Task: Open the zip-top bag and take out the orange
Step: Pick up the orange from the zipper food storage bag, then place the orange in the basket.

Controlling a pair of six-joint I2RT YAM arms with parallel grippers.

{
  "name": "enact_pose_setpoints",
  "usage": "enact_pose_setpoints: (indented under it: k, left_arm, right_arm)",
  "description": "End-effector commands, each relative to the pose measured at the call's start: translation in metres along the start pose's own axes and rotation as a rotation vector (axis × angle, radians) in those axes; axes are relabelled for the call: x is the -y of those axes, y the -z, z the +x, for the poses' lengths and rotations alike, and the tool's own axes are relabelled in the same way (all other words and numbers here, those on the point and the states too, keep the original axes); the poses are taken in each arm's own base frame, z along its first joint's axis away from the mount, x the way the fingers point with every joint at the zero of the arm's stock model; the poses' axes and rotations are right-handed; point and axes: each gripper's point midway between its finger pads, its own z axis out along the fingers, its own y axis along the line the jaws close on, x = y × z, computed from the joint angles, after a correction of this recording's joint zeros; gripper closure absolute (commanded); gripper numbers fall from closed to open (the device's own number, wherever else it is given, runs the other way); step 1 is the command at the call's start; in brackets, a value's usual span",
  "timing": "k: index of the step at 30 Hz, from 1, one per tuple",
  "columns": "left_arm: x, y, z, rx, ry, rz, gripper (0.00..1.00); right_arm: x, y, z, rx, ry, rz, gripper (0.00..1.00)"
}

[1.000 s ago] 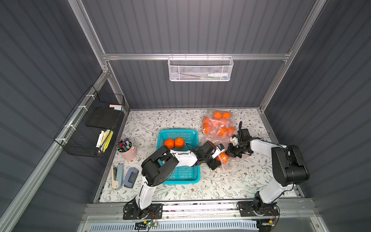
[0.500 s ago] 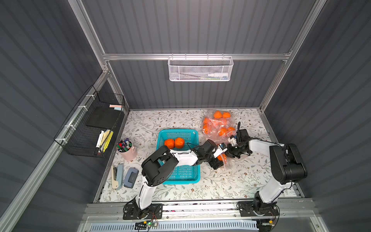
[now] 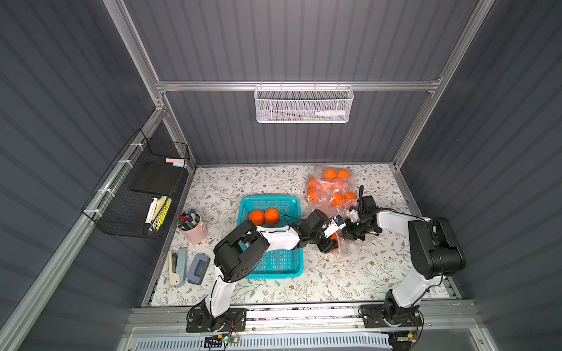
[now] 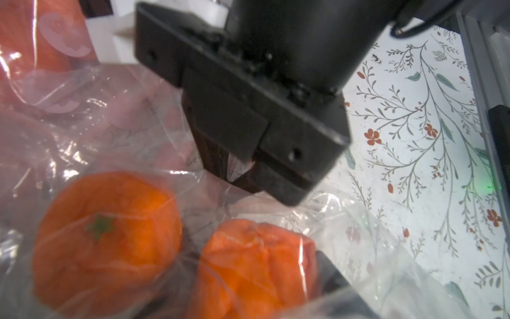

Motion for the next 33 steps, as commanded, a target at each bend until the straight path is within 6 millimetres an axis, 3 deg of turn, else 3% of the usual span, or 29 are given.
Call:
enact_pose_setpoints:
  k: [1, 3, 9, 12, 14, 15, 18, 20, 23, 26, 33]
  left_arm:
    - [0.004, 0.018, 0.019, -0.093, 0.025, -0.022, 0.43]
    - [0.004, 0.026, 0.021, -0.12, 0.032, -0.033, 0.44]
    - [0.009, 0.049, -0.001, -0.113, 0.015, -0.033, 0.44]
    - [0.002, 0.066, -0.007, -0.131, 0.056, -0.103, 0.46]
    - [-0.01, 0.083, -0.007, -0.166, 0.081, -0.191, 0.48]
    - [-0.014, 0.093, -0.023, -0.14, 0.085, -0.221, 0.48]
    - [-0.032, 0.128, -0.041, -0.09, 0.132, -0.333, 0.48]
    - [-0.057, 0.155, -0.051, -0.04, 0.181, -0.446, 0.45]
    - [-0.097, 0.182, -0.047, 0.006, 0.305, -0.551, 0.44]
    - [-0.115, 0.184, -0.044, -0.002, 0.282, -0.586, 0.45]
    - [-0.154, 0.163, -0.023, -0.184, 0.086, -0.662, 0.44]
  right_arm:
    - [0.018, 0.008, -0.004, 0.019, -0.027, 0.078, 0.95]
    - [0.023, 0.01, -0.005, 0.025, -0.041, 0.095, 0.96]
    - [0.027, 0.011, -0.006, 0.028, -0.063, 0.087, 0.96]
    - [0.026, 0.011, -0.005, 0.031, -0.063, 0.084, 0.96]
    - [0.026, 0.011, -0.005, 0.034, -0.062, 0.083, 0.96]
    - [0.026, 0.011, -0.006, 0.035, -0.063, 0.083, 0.96]
    - [0.026, 0.011, -0.007, 0.039, -0.061, 0.082, 0.96]
    - [0.026, 0.011, -0.007, 0.04, -0.063, 0.082, 0.96]
    - [0.026, 0.011, -0.007, 0.043, -0.062, 0.079, 0.96]
    - [0.026, 0.009, -0.006, 0.036, -0.066, 0.076, 0.96]
    - [0.027, 0.008, -0.005, 0.028, -0.067, 0.073, 0.96]
